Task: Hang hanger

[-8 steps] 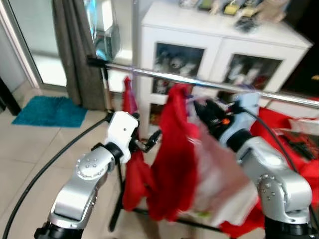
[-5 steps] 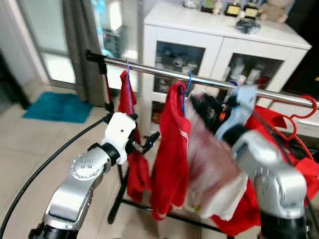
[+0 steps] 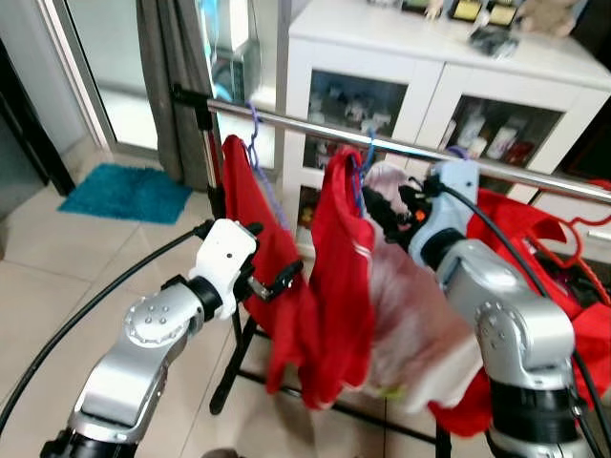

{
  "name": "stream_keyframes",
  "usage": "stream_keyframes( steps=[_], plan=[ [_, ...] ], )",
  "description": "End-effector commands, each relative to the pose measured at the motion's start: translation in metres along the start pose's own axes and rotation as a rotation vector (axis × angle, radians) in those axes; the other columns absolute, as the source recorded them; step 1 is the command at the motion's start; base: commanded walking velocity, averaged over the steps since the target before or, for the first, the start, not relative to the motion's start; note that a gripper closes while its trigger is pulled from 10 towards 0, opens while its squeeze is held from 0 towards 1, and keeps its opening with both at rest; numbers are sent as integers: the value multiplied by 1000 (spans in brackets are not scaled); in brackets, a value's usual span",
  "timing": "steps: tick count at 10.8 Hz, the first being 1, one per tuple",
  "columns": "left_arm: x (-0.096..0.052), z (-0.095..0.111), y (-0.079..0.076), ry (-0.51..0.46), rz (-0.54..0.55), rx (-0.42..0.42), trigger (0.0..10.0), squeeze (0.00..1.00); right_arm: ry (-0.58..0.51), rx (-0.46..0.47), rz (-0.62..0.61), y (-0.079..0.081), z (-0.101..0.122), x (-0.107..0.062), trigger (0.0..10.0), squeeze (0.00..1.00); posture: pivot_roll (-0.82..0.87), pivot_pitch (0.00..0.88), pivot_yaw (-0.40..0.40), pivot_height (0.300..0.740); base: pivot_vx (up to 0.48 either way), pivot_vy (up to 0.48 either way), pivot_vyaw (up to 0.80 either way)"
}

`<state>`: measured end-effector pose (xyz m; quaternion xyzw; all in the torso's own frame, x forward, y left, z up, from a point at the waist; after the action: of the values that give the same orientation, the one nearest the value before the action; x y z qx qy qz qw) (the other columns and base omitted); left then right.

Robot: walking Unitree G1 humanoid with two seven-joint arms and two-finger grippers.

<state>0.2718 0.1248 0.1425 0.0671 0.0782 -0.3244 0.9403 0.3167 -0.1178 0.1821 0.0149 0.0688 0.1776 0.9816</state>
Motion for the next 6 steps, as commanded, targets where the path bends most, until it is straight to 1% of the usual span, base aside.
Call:
stream_keyframes(
  steps=[1, 2, 3, 4, 5, 6],
  plan=[
    [0, 5, -3, -10, -28, 15, 10000, 0, 6, -1, -4, -1, 3, 0, 10000, 1000, -40, 0, -85, 740, 0, 0, 0],
    [0, 5, -4, -8, -36, 16, 10000, 0, 19, -8, -5, -2, 4, 2, 10000, 1000, -41, 0, -84, 740, 0, 0, 0],
    [1, 5, -3, -7, -40, 17, 10000, 0, 3, 6, 6, -1, 9, 4, 10000, 1000, -44, 0, -82, 740, 0, 0, 0],
    [2, 5, -4, -3, -51, 19, 10000, 0, -4, -39, -8, 0, 12, 7, 10000, 1000, -46, 0, -81, 740, 0, 0, 0],
    [3, 5, -6, 0, -68, 25, 10000, 0, 3, -63, -44, -4, 15, 12, 10000, 1000, -44, 0, -84, 740, 0, 0, 0],
    [3, 5, -6, 0, -69, 26, 10000, 0, 2, -62, -50, -8, 18, 12, 10000, 1000, -44, 0, -86, 740, 0, 0, 0]
  ],
)
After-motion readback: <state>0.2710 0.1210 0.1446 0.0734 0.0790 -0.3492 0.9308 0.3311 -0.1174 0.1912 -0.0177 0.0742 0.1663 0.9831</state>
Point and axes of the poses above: a point about 5 cm out from each wrist's last joint towards the gripper, its own x axis pointing out of the wrist towards the gripper, its own z axis along the axis of the wrist's last joint, y = z × x, the point moved 2 cm from there along x, pointing out of the wrist towards the gripper, and after that the axes turned 8 degrees about -x, right-handed, at the moved point
